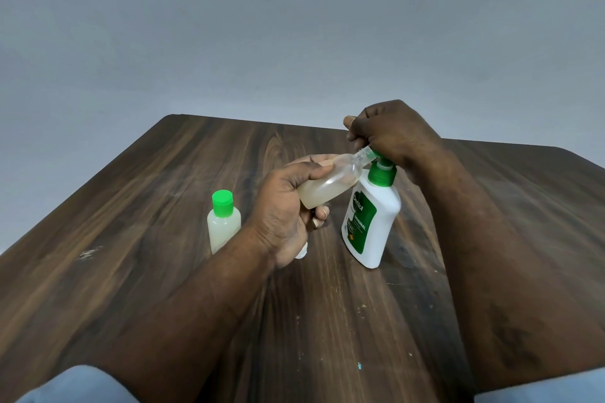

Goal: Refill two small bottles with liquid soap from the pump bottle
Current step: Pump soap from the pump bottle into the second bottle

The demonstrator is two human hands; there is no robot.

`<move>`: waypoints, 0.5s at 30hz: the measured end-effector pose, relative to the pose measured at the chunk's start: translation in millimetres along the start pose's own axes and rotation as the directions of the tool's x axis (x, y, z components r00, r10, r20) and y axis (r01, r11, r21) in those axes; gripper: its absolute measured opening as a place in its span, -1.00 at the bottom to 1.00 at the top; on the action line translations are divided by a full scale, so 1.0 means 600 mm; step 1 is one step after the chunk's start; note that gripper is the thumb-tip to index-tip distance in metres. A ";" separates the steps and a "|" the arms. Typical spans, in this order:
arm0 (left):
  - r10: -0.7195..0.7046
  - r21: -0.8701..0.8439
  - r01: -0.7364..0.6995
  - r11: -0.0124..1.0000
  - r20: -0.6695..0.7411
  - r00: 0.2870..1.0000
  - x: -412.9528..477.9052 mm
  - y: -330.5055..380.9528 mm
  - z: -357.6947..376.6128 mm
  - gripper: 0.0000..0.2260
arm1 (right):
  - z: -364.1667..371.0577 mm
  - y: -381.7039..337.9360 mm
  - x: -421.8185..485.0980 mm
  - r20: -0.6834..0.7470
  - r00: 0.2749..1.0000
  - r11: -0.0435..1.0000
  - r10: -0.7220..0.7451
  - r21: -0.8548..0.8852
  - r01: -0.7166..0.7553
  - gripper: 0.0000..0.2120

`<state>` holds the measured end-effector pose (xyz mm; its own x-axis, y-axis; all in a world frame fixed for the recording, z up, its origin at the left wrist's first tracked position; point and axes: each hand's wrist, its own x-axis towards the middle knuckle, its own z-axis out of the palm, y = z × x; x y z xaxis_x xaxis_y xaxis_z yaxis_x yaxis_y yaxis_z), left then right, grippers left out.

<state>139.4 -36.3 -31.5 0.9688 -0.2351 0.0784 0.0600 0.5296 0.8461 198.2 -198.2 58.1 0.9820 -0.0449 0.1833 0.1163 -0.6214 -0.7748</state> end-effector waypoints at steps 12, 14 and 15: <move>-0.008 -0.009 0.008 1.000 -0.007 1.000 0.002 0.000 -0.001 -0.57 | 0.004 -0.002 -0.005 0.008 1.000 0.999 -0.017 -0.033 0.017 -0.70; -0.011 -0.003 0.011 1.000 -0.009 1.000 0.001 0.001 -0.001 -0.57 | 0.003 -0.002 -0.005 -0.003 1.000 1.000 -0.017 -0.026 0.016 -0.70; -0.014 -0.002 0.014 1.000 -0.013 1.000 0.001 0.000 -0.001 -0.56 | 0.002 -0.002 -0.006 -0.011 1.000 1.000 -0.017 -0.022 0.017 -0.72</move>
<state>140.0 -36.1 -31.5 0.9709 -0.2320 0.0598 0.0741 0.5281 0.8459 195.0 -196.2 57.6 0.9782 -0.0426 0.2031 0.1296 -0.6390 -0.7582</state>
